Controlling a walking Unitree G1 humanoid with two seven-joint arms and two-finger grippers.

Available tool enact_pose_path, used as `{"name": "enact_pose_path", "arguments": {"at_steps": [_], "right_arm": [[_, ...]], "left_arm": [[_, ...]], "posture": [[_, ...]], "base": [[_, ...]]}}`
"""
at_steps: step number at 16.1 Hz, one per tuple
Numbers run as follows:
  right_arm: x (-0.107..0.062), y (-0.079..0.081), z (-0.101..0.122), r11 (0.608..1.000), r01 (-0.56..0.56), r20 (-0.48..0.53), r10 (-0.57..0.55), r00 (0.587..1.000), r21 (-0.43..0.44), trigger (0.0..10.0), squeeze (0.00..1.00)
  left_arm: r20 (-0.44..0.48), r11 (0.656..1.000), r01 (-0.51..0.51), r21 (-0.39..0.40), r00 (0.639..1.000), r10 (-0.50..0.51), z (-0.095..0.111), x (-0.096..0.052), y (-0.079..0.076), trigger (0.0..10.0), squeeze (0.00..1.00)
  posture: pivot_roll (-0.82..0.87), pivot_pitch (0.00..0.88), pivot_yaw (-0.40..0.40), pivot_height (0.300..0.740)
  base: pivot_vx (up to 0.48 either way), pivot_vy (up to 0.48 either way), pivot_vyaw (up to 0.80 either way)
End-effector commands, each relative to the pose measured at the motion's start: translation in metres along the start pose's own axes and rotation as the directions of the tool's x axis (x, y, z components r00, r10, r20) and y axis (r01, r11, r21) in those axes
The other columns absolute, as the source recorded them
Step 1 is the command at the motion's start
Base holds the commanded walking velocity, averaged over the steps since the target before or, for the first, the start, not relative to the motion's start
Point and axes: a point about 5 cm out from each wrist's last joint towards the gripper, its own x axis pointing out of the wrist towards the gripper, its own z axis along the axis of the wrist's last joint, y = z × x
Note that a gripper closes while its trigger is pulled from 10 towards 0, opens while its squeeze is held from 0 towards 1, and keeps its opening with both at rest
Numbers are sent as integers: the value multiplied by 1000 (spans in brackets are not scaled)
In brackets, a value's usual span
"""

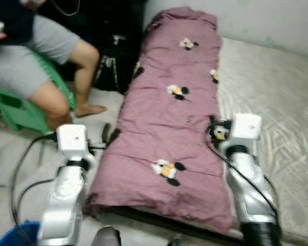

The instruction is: Clean up the room

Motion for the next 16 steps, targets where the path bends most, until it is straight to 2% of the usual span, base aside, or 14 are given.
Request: {"name": "enact_pose_path", "arguments": {"at_steps": [1,2,4,9,13,16], "right_arm": [[-2,-13,-2,999,38,-3,-39,999,-32,10000,0],[-2,-12,-1,999,37,-1,-37,999,-34,10000,0],[-2,-12,-2,999,36,-1,-36,999,-34,10000,0],[-1,-9,-1,1000,27,4,-27,1000,-14,10000,0],[-2,-5,1,998,-27,16,28,999,-49,10000,0],[-4,0,0,997,-62,20,63,998,-49,10000,0]], "left_arm": [[-1,1000,22,-14,1000,-22,1,1,-7,10000,0],[1,1000,23,-10,1000,-23,1,1,-8,10000,0],[16,1000,16,15,1000,-17,3,1,-7,10000,0],[15,1000,-1,2,1000,1,3,0,-7,10000,0],[15,1000,1,0,1000,-1,3,2,-8,10000,0],[17,1000,21,3,1000,-21,2,2,-10,10000,0]], "posture": [[-37,86,-53,740],[-36,86,-53,740],[-36,86,-53,740],[-32,86,-54,740],[-36,79,-55,740],[-36,67,-56,740]], "base": [[0,480,0],[0,480,0],[0,0,0],[0,0,0],[0,0,0],[0,0,800]]}}
